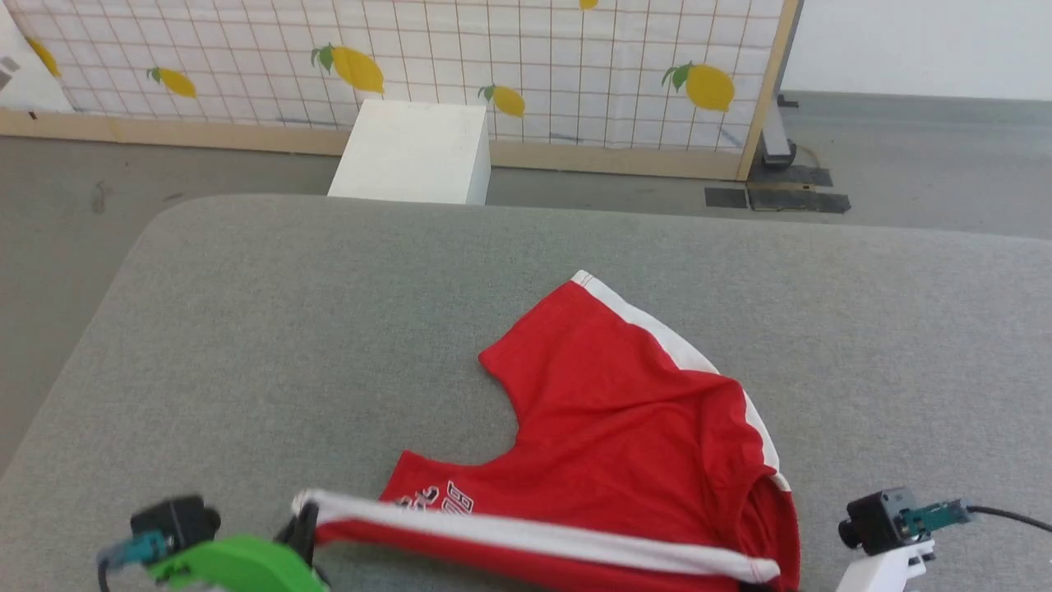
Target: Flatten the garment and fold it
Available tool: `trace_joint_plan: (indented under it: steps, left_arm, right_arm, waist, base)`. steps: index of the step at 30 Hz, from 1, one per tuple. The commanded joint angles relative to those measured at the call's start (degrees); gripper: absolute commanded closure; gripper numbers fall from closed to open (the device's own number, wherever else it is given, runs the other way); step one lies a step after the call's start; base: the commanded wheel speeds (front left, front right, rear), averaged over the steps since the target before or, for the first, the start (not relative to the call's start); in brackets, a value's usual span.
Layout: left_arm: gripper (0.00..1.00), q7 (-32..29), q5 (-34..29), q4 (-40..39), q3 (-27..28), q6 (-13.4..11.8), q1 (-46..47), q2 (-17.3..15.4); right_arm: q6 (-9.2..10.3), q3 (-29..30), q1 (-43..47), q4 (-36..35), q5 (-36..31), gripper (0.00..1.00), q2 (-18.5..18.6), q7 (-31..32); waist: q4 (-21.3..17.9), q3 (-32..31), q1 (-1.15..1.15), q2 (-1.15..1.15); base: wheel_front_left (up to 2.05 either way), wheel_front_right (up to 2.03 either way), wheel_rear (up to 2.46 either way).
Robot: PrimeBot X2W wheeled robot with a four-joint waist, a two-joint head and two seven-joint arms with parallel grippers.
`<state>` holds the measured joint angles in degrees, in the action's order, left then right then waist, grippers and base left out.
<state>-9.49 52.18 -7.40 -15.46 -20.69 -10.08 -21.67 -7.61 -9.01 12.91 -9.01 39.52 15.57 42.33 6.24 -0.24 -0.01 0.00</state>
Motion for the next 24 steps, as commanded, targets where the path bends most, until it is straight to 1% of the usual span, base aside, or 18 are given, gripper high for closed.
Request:
trace_joint_plan:
  steps: [1, 5, 13, 14, 18, 24]
  left_arm:
    - [1.0, 0.7, -0.66, -0.14, 0.64, 0.44, 3.48, -0.73]
    - [1.0, 0.11, -2.18, 2.81, -1.04, 3.12, 12.85, -0.59]
    - [1.0, -0.72, -5.67, 14.74, -5.63, 9.43, 32.48, 1.58]
    - [1.0, -0.81, -7.0, 20.07, -7.39, 11.67, 38.75, 2.73]
    - [1.0, -0.36, -8.55, 26.77, -9.5, 14.39, 45.91, 4.68]
    - [1.0, 0.89, -10.03, 34.63, -10.75, 16.75, 53.83, 6.46]
  right_arm:
    - [0.12, 1.65, -0.82, -0.16, -1.17, 1.0, -0.52, -0.67]
    - [0.12, 3.37, -3.06, -0.73, -3.04, 1.0, -2.4, -1.25]
    - [0.12, 6.74, -9.53, -0.96, -4.68, 1.0, -6.85, -3.88]
    - [0.12, 7.36, -11.27, -0.48, -5.32, 1.0, -8.12, -4.25]
    - [0.12, 7.62, -12.42, 0.08, -6.26, 1.0, -8.97, -4.69]
    - [0.12, 7.32, -14.75, 0.31, -6.48, 1.0, -9.86, -5.66]
  waist:
    - [-0.11, 1.37, 0.01, 0.0]
    - [-0.91, 4.28, 0.01, 0.0]
    - [-5.17, 11.47, 0.01, 0.0]
    - [-7.08, 14.47, 0.01, 0.0]
    - [-9.03, 17.55, 0.01, 0.0]
    - [-12.42, 21.79, 0.01, 0.0]
  base:
    - [0.0, 0.0, 0.0]
    - [0.0, 0.0, 0.0]
    - [0.0, 0.0, 0.0]
    - [0.0, 0.0, 0.0]
    - [0.0, 0.0, 0.0]
    - [0.0, 0.0, 0.0]
